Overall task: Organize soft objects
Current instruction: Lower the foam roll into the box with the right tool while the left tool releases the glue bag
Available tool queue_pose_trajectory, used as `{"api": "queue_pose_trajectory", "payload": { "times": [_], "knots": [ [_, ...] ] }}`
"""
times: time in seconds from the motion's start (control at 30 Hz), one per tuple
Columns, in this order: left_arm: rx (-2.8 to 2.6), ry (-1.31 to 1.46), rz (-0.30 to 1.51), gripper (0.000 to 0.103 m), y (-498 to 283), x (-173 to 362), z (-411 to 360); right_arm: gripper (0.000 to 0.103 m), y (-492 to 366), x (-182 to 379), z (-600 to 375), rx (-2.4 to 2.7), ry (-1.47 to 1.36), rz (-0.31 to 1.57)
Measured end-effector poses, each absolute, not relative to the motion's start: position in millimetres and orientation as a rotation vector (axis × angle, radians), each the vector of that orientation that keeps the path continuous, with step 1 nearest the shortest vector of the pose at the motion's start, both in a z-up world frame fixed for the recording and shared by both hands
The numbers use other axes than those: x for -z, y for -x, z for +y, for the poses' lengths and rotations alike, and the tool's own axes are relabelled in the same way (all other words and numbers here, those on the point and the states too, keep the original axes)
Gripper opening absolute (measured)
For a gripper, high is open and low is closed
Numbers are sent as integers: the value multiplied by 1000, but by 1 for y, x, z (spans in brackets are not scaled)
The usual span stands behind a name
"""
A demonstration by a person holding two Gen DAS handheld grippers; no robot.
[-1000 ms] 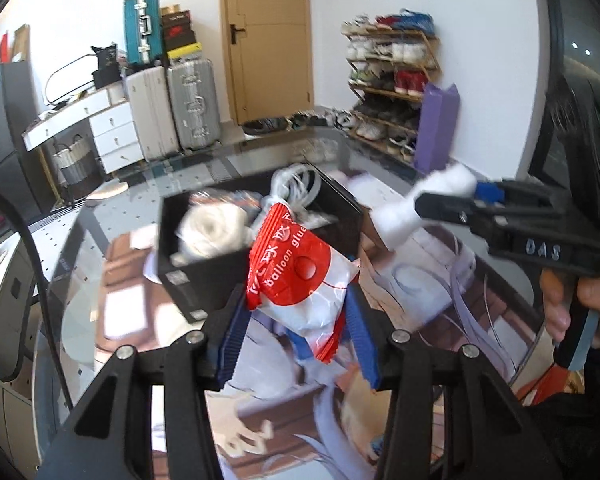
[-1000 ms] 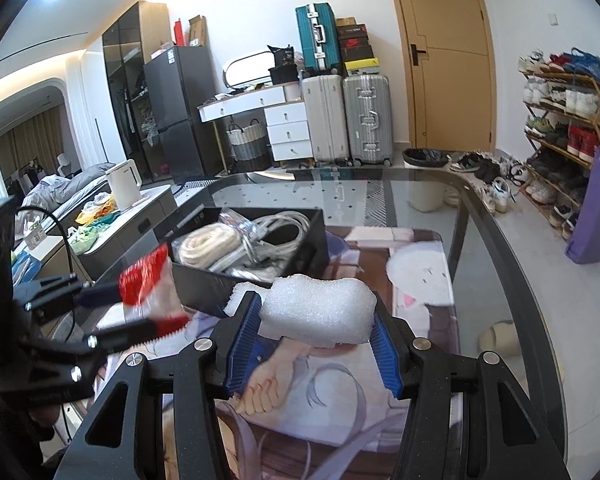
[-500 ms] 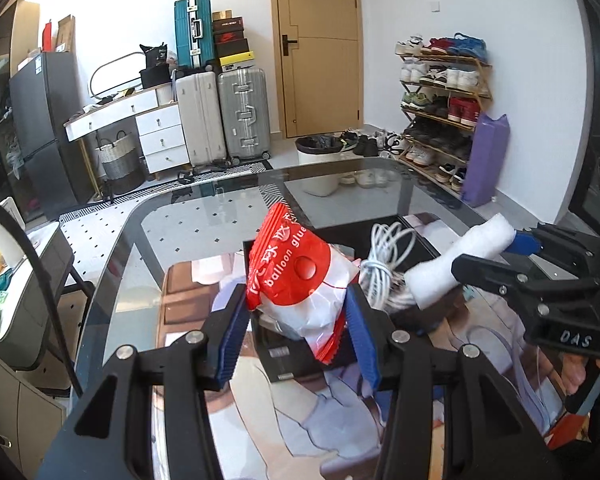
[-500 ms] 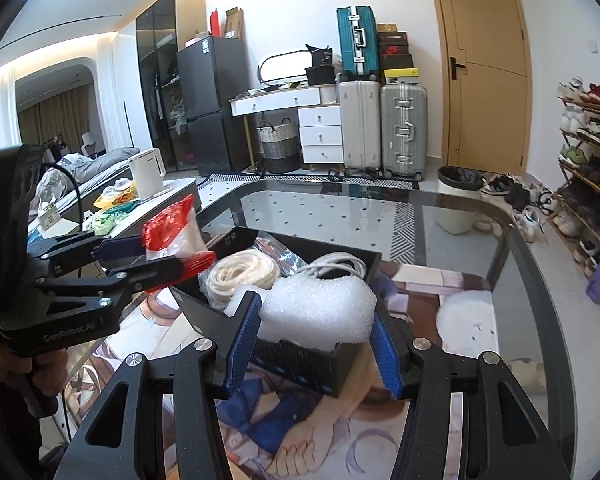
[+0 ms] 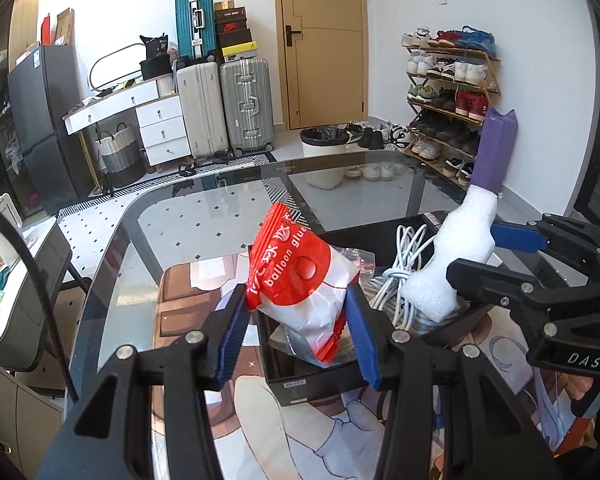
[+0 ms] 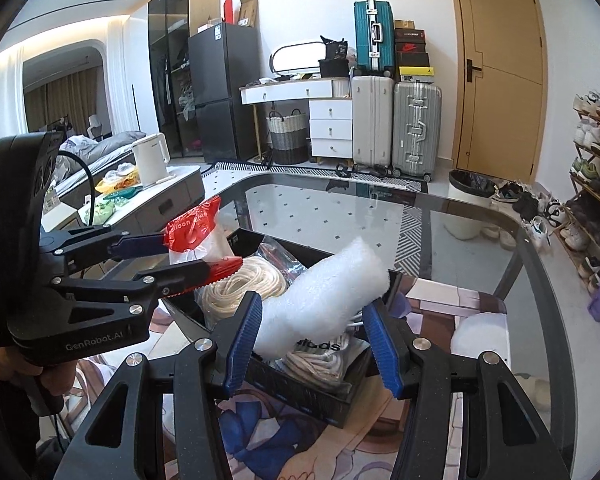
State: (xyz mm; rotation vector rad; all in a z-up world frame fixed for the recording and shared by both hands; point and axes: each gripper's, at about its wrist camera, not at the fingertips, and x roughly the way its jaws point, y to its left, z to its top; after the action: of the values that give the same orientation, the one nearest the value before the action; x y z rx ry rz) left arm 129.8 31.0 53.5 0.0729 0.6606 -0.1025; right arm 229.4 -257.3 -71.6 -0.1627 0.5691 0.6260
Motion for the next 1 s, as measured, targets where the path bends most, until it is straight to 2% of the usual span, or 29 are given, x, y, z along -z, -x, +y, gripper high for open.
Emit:
{"api": "queue_pose_trajectory", "payload": {
  "times": [0.57,0.67,0.8,0.83,1.0],
  "knots": [
    [148,-84,717,48,-146,-35,26,54,-251,88,-234,-639,203,601],
    [153,-84,727,50,-143,-36,25,60,-251,86,-239,-609,207,587],
    [172,-81,729,62,-137,-40,23,69,-247,83,-246,-591,218,575],
    [172,-81,726,68,-134,-41,22,69,-245,82,-248,-586,220,570],
    [120,-80,685,87,-122,-51,27,90,-233,78,-262,-592,189,549]
  ]
}}
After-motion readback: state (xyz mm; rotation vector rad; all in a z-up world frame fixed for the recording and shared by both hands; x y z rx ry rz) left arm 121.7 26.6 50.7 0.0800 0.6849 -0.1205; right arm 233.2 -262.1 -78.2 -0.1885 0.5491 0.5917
